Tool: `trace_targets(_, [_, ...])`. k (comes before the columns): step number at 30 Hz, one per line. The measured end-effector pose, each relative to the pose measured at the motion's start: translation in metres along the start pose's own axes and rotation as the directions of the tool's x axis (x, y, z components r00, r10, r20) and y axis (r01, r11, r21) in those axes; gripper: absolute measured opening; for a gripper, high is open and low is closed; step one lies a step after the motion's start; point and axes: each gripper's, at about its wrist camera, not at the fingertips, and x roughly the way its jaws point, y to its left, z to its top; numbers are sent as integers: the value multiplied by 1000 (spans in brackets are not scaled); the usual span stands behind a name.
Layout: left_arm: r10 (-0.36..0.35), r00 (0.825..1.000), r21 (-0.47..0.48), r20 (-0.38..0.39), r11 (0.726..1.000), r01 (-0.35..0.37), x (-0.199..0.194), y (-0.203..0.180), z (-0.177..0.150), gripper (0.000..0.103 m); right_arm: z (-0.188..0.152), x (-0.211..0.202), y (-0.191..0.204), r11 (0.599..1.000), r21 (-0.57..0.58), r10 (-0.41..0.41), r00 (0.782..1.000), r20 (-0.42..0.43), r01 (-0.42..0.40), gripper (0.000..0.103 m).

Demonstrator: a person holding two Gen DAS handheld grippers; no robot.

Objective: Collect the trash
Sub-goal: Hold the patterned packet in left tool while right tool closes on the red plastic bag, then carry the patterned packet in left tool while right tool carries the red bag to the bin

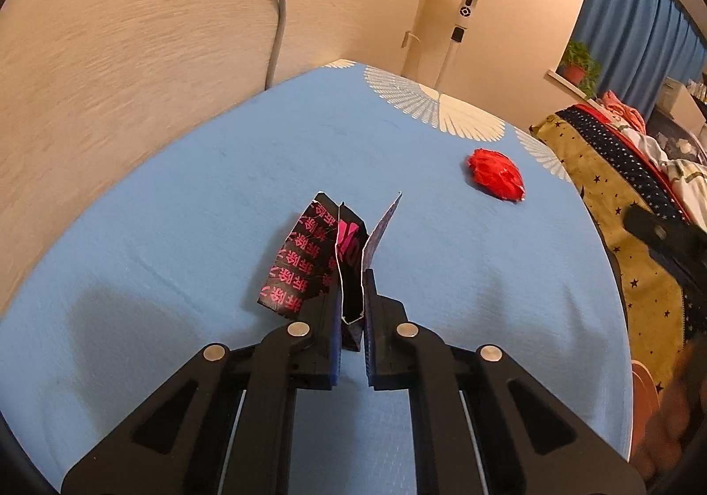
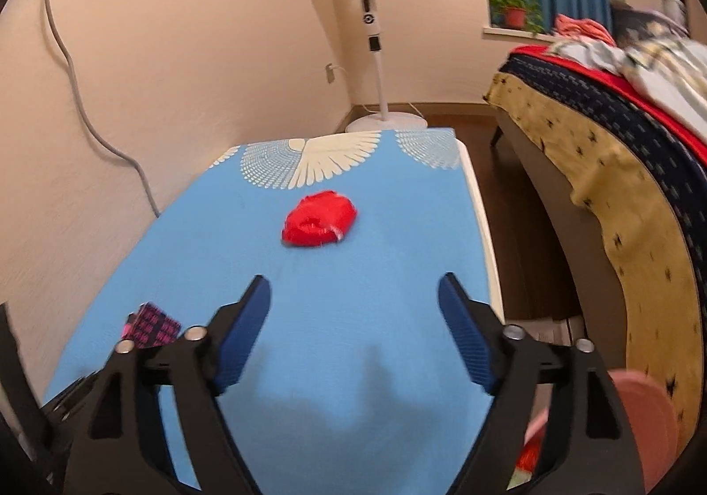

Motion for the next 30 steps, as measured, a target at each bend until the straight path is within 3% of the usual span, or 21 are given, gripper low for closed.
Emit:
trace_targets(9, [53,999,-49,5,997,-53,6,13,10,8,44,96,24,995,-96,29,994,-110,-40,96])
trace_targets(20, [77,997,-60,11,995,-76,11,19,14,8,49,161,41,992,-124,9,979,-203,-35,96])
trace_targets(23, [77,997,-60,12,995,-76,11,18,14,8,46,169,42,989,-144,-13,976,-219,-19,90])
trace_targets(24, [77,997,-58,12,995,-76,11,17,14,8,46,170,41,990,-138,-10,974,-225,-21,78])
trace_targets(30, [73,997,-59,6,996,-73,11,18,13,8,43,156,39,990,-141,-5,981,-192,-23,70])
